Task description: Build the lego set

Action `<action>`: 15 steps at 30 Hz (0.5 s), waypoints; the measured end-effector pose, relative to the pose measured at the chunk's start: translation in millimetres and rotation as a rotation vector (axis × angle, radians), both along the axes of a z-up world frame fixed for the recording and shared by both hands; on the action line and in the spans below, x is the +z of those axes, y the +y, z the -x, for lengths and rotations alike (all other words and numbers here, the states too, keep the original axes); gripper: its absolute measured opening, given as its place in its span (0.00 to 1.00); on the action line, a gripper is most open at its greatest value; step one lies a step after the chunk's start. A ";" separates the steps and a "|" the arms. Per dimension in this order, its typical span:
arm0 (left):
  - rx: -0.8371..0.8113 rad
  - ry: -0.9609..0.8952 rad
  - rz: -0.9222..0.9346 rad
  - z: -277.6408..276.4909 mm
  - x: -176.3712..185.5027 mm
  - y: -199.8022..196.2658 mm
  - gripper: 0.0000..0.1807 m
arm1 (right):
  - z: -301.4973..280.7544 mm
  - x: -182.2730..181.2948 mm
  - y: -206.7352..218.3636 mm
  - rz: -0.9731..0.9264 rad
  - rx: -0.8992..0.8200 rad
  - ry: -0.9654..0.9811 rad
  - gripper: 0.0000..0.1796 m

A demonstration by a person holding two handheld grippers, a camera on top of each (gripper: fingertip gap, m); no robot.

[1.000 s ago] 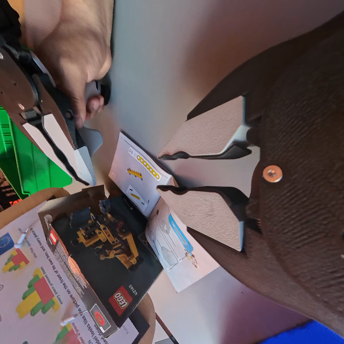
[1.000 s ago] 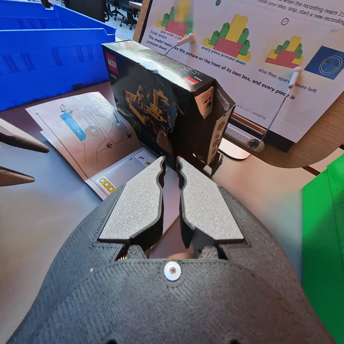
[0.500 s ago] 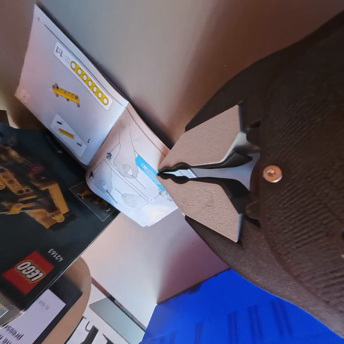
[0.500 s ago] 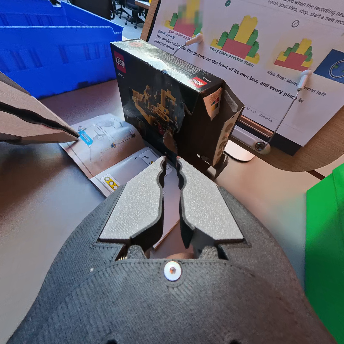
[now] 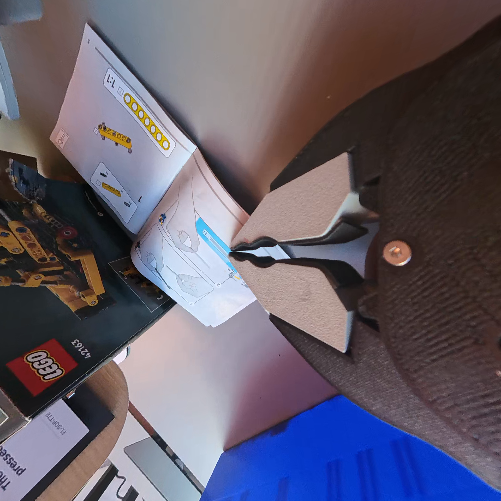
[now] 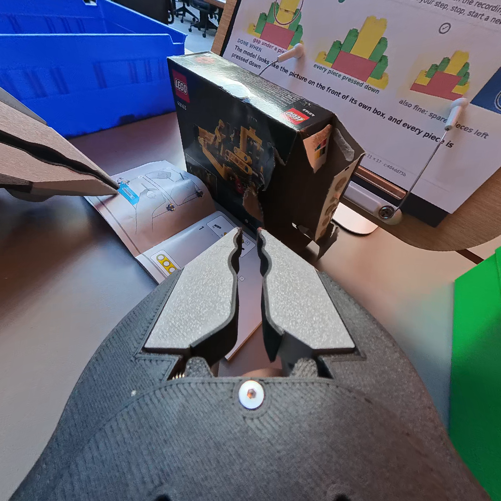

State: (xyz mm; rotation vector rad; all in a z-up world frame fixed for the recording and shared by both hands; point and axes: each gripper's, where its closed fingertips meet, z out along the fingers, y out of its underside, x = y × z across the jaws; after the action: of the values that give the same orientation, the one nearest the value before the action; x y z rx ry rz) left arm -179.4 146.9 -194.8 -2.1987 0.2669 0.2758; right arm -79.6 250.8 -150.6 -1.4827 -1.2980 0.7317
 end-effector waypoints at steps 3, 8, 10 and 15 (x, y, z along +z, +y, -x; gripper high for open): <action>-0.001 0.009 -0.012 -0.3 1.8 -0.2 0.00 | 0.3 -0.7 -0.6 -0.002 0.003 -0.005 0.04; 0.003 -0.002 -0.030 0.6 4.7 -0.5 0.00 | 0.7 -1.2 -1.2 -0.004 0.006 -0.009 0.04; 0.004 -0.007 -0.033 0.8 5.1 -0.5 0.00 | 0.7 -1.3 -1.0 -0.001 0.006 -0.008 0.04; 0.003 0.007 -0.046 0.6 7.3 -0.3 0.04 | 0.9 -1.5 -1.2 -0.003 0.006 -0.011 0.04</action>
State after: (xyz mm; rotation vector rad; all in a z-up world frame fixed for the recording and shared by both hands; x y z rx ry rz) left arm -179.9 146.6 -187.5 -2.1528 0.2587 0.2887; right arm -80.5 249.7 -152.2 -1.4825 -1.3118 0.7262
